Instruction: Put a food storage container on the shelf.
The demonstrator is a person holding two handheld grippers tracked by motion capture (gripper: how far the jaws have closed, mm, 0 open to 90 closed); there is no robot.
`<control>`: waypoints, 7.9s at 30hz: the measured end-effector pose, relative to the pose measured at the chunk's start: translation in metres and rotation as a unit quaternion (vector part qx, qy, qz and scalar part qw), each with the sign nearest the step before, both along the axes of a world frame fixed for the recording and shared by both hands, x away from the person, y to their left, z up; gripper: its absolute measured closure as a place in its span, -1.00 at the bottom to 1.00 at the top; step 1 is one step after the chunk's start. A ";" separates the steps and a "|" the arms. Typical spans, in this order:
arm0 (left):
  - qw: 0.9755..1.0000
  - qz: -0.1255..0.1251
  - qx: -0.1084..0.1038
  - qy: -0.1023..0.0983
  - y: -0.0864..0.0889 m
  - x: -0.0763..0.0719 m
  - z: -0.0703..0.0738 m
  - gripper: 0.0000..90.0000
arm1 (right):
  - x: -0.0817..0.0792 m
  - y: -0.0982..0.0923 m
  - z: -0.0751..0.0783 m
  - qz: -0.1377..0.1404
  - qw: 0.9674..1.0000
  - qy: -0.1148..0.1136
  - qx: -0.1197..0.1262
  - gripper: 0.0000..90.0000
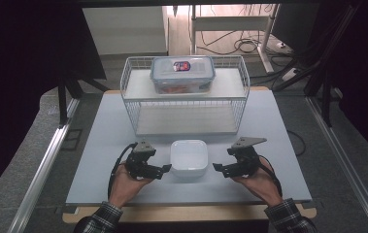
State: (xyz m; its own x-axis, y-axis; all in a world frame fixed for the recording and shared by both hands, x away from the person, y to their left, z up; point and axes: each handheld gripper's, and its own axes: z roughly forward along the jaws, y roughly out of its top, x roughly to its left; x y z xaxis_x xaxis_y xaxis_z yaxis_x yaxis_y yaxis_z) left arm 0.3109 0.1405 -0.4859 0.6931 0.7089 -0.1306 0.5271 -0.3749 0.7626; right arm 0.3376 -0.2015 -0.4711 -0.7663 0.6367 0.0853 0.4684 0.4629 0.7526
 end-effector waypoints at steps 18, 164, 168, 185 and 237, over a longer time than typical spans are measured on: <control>0.998 -0.020 -0.042 0.031 -0.020 0.030 -0.003 -0.53 | 0.025 0.045 0.003 0.032 0.999 0.022 0.008 -0.49; 0.986 0.053 -0.138 -0.079 0.027 0.112 0.233 0.58 | 0.123 0.058 0.231 -0.019 0.985 -0.076 0.153 0.61; 0.986 0.057 -0.134 -0.078 0.024 0.115 0.233 0.50 | 0.127 0.060 0.230 -0.024 0.986 -0.078 0.148 0.55; 0.985 0.078 -0.139 -0.064 0.027 0.135 0.228 0.28 | 0.136 0.065 0.222 -0.037 0.987 -0.070 0.139 0.46; 0.980 0.149 -0.107 -0.074 0.024 0.171 0.199 0.90 | 0.159 0.067 0.194 -0.062 0.987 -0.082 0.120 0.97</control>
State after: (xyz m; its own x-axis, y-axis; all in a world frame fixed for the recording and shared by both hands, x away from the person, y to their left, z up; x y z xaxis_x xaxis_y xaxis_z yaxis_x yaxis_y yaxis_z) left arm 0.4815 0.1648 -0.2867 0.4824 0.8500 -0.2117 0.4666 -0.0448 0.8834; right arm 0.4966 -0.1348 -0.2772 -0.6992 0.7037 0.1264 0.3733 0.2086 0.9039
